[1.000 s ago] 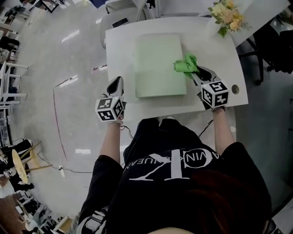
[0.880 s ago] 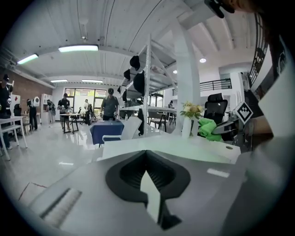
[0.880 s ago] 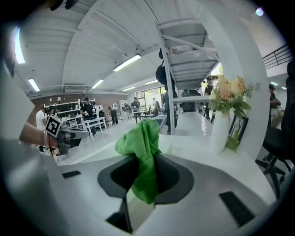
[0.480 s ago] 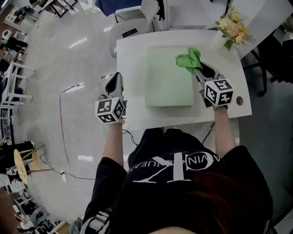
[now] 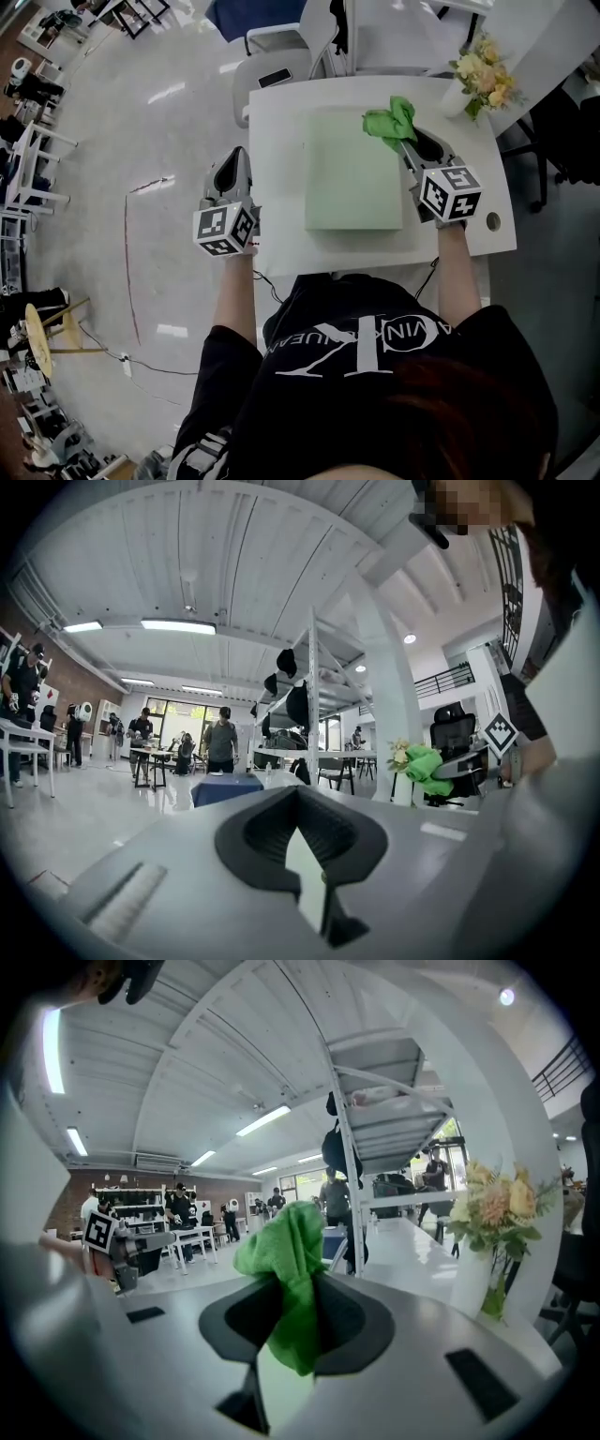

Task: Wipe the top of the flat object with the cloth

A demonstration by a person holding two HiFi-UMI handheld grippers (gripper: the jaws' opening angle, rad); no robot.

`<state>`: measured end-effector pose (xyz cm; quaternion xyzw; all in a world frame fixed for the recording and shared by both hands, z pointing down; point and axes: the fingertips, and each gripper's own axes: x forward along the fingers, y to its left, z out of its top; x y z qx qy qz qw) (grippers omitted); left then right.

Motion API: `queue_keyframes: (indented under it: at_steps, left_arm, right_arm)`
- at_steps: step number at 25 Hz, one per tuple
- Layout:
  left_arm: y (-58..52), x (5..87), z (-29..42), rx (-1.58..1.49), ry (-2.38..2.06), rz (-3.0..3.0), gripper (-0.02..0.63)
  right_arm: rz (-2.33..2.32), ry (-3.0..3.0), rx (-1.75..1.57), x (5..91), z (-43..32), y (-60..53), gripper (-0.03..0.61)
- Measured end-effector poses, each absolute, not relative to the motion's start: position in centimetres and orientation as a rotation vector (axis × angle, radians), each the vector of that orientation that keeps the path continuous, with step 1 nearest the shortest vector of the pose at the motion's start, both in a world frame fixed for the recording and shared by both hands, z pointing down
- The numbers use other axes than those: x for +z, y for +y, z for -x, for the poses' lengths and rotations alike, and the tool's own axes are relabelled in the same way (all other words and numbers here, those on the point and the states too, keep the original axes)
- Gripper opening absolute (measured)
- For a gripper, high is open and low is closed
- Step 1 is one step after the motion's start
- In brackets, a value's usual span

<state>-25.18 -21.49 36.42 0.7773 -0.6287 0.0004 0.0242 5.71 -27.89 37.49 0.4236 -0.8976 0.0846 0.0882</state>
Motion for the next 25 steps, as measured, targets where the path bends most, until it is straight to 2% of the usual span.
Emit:
queue_keyframes:
  at_steps: [25]
  left_arm:
    - [-23.1,32.7,26.7,-0.126,-2.007,-2.452,0.011]
  right_arm:
    - [-1.312,-2.745,0.218,34.5,-5.3,-30.0,0.105]
